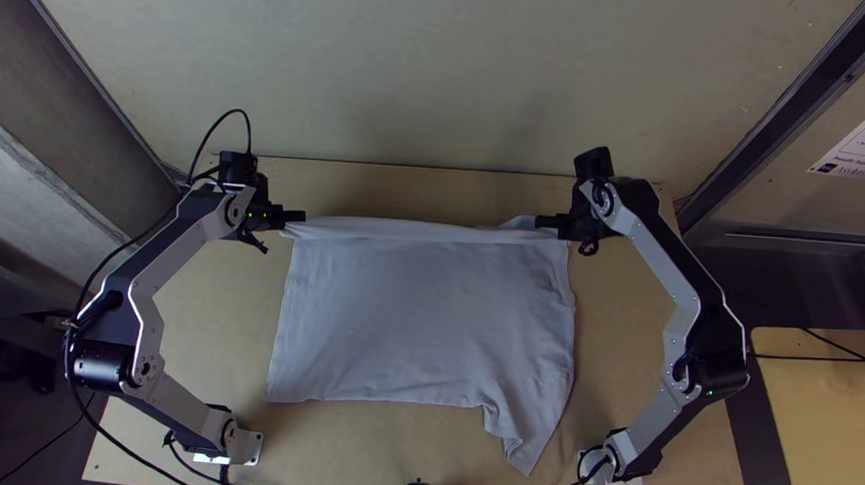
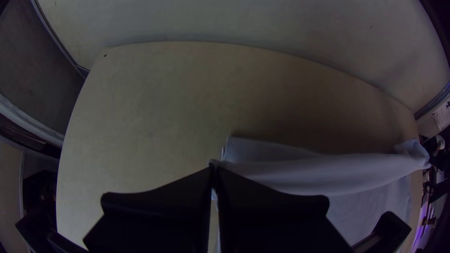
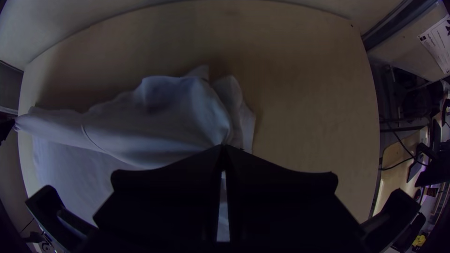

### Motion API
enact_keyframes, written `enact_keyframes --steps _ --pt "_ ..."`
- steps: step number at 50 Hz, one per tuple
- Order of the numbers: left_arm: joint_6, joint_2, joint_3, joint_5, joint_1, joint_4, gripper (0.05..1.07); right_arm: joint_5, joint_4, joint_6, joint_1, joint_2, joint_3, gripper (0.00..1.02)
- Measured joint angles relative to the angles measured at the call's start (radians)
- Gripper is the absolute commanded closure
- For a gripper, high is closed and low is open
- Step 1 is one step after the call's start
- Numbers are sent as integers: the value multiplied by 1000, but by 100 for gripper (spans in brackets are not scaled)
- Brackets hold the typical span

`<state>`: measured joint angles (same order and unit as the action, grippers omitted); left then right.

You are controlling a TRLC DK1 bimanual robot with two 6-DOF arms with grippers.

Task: Fold the t-shirt

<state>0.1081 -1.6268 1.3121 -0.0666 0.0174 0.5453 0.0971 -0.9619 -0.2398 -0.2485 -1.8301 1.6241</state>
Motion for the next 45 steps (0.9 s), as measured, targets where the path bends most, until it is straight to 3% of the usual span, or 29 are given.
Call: enact_keyframes --steps 28,30,36,39,42,43,45 --pt "-11 78 -225 3 42 -87 102 0 177 1 16 55 -312 100" --pt "-11 78 -235 3 47 -90 91 0 181 1 19 53 -321 100" --pt "-10 78 -254 3 51 -92 66 0 192 2 27 24 -324 81" --pt "-6 78 -259 3 50 -92 47 0 199 2 29 10 -335 64" --pt "-3 76 -259 3 46 -92 16 1 198 2 33 3 -353 46" --pt "-3 73 -259 3 43 -92 10 0 198 2 35 3 -359 40" --pt "-3 65 -258 11 34 -83 10 1 198 2 40 3 -366 28"
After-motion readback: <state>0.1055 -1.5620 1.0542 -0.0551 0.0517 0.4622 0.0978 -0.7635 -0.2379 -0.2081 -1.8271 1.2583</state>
